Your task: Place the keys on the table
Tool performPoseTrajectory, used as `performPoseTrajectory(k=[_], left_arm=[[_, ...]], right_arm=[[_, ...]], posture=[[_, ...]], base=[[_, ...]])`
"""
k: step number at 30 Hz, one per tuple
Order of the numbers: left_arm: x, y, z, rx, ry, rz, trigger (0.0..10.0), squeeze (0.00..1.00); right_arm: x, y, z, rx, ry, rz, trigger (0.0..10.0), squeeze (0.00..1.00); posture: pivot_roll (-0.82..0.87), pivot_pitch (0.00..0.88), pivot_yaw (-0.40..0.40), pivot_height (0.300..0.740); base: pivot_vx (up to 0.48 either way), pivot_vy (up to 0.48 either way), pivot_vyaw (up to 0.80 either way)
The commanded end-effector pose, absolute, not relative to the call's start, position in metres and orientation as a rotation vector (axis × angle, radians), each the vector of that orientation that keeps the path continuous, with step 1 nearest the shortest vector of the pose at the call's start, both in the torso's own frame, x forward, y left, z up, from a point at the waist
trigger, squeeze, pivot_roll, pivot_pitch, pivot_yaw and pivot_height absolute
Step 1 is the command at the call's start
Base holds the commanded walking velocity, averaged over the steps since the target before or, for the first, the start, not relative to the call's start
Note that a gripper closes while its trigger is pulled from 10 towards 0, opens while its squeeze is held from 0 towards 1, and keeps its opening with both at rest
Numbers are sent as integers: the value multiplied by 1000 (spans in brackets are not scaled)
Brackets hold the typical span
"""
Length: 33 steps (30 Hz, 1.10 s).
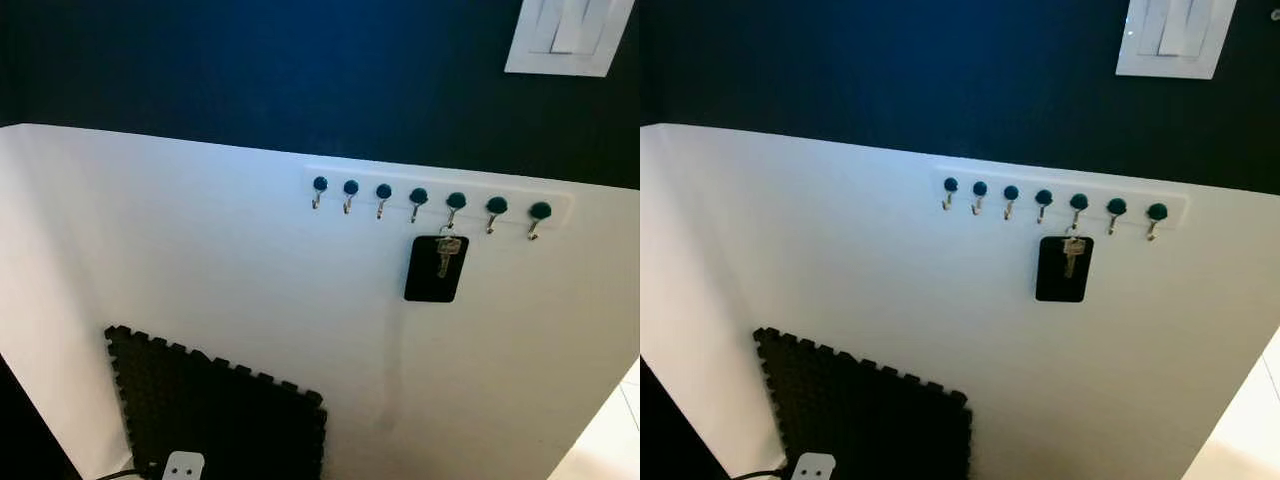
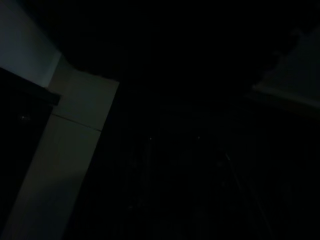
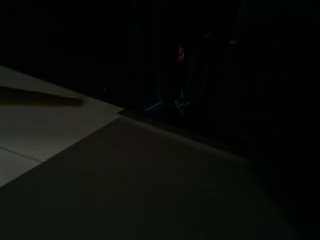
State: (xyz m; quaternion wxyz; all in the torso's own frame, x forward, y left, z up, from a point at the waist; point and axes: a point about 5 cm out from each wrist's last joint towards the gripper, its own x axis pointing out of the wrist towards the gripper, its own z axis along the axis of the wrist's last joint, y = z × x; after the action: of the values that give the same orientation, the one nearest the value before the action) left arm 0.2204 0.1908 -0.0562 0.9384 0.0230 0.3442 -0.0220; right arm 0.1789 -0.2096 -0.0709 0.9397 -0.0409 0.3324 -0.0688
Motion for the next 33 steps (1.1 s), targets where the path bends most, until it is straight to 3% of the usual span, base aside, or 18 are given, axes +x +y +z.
performPoseTrajectory(k=[1, 33], left_arm=[[217, 193, -58, 63, 715, -58, 10000, 0], [221, 193, -55, 89, 711, -100, 10000, 0]], right_arm=[[174, -209, -74, -80, 702, -146, 10000, 0], [172, -208, -75, -68, 703, -159, 10000, 0]], posture=[[21, 42, 30, 740], [22, 49, 45, 740]], base=[[-274, 0, 0], [-324, 0, 0]])
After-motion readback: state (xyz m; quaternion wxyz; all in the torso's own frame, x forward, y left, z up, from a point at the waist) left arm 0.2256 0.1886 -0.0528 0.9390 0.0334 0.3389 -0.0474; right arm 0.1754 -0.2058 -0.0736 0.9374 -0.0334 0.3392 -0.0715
